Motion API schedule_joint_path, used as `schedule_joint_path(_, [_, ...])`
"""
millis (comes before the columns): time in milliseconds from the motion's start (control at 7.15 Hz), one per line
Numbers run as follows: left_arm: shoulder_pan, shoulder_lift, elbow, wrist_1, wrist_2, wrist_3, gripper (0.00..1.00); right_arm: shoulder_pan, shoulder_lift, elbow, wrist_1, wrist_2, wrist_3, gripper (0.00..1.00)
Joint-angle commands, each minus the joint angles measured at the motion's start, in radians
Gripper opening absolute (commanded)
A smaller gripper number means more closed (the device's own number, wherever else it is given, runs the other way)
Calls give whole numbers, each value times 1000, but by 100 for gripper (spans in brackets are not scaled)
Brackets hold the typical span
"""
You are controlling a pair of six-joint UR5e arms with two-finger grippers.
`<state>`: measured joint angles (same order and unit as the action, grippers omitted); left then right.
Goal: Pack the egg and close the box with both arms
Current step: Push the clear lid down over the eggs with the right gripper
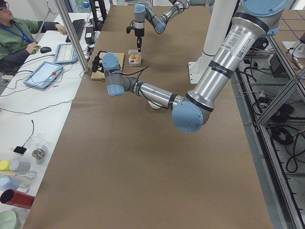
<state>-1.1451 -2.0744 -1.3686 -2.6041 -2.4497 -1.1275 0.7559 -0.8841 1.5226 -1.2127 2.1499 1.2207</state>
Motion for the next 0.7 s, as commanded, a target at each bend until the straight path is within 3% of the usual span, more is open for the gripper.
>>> schedule_joint_path(0, [-2, 19, -4, -1, 0, 0, 1, 58, -6, 31, -80, 40, -4, 0])
schedule_joint_path(559, [-49, 57, -30, 9, -29, 2, 4, 196, -105, 95, -246, 54, -220, 0])
